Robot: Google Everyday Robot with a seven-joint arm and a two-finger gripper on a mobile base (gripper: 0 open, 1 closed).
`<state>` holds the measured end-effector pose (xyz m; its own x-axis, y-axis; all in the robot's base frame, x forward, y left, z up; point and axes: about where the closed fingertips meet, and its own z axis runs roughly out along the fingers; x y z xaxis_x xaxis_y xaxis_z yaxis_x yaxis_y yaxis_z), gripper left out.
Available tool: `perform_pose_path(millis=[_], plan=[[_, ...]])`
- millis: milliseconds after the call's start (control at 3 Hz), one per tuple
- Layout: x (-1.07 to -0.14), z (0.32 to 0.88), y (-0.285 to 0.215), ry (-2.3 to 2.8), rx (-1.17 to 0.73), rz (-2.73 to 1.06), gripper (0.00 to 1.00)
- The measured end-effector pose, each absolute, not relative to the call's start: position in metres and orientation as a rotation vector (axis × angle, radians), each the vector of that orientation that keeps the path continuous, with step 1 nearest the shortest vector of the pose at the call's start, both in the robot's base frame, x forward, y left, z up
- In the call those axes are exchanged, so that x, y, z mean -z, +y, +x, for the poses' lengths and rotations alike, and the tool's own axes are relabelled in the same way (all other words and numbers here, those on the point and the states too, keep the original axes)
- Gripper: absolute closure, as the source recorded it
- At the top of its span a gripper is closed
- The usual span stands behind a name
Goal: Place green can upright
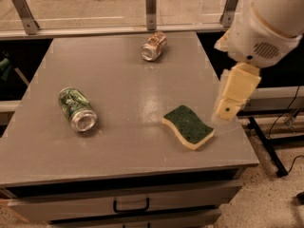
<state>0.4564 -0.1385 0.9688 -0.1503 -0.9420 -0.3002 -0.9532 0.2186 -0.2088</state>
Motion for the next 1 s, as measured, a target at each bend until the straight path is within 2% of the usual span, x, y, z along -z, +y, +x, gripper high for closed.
perform_pose_path(millis=[667,1000], plan=[[-0.98,0.471,0.027,1.985,-0.329,-1.716,0.0],[-0.981,0.471,0.027,1.983,-0.329,-1.718,0.0]])
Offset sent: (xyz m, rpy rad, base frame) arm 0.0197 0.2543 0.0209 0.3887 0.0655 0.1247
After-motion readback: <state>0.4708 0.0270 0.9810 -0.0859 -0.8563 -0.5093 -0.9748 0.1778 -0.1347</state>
